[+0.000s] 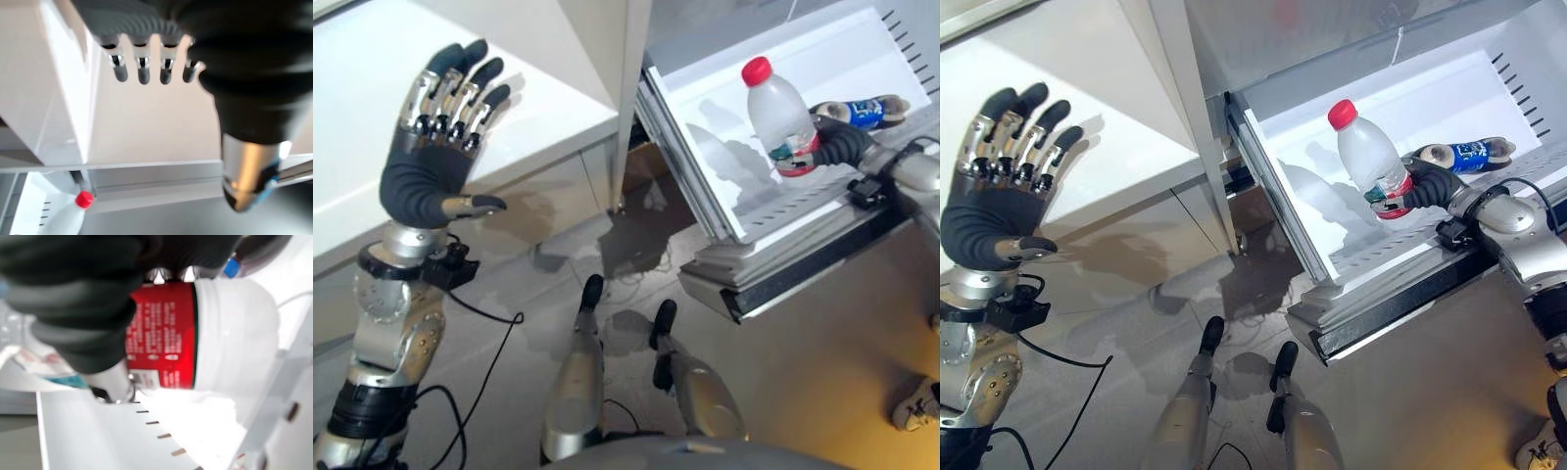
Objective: Take the drinks into the refrigerator
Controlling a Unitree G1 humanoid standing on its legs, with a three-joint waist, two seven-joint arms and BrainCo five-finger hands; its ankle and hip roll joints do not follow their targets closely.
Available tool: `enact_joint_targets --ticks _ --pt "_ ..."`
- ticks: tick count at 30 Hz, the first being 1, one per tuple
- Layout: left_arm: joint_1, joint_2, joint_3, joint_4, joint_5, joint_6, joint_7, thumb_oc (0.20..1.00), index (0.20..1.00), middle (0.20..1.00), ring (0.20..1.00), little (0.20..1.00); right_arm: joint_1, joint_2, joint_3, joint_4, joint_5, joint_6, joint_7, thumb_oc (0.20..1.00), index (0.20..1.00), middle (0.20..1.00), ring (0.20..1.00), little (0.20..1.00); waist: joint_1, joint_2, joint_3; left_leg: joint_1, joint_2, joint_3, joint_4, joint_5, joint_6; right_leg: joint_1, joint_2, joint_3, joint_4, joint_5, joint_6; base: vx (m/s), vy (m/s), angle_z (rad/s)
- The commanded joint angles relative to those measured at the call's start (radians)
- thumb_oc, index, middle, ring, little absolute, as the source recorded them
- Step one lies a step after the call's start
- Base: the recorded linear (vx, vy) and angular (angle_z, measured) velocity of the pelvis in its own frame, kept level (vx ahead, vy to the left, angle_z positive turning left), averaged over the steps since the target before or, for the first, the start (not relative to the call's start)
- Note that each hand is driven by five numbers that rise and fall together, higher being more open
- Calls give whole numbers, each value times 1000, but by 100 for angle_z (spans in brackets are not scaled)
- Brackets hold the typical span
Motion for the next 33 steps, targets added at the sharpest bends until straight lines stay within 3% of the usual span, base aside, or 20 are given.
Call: enact_joint_targets --ticks 1,22,23,33 --pt "91 -31 -62 107 29 66 35 1000 1000 1000 1000 1000 -119 87 134 72 -9 -44 -76 200 200 200 200 200 2 3 72 59 -18 36 -65 -52 62 -64 -24 24 88 -65 23 0 0 0" --pt "73 -49 -41 85 87 56 86 1000 1000 1000 1000 1000 -205 206 160 163 -127 -50 -128 200 200 200 200 200 -12 4 72 9 -14 45 -87 -49 68 -149 -22 31 102 -59 22 0 0 0" --pt "79 -50 -40 85 92 56 87 1000 1000 1000 1000 1000 -212 212 167 167 -129 -46 -129 1000 1000 1000 1000 1000 -13 2 72 19 -12 47 -90 -54 68 -142 -21 34 103 -66 21 0 0 0" --pt "62 -29 -42 87 90 58 85 1000 1000 1000 1000 1000 -235 209 179 147 -100 -43 -120 1000 1000 1000 1000 1000 -17 -14 72 34 -16 45 -81 -54 69 -117 -23 31 91 -55 22 -19 0 0"
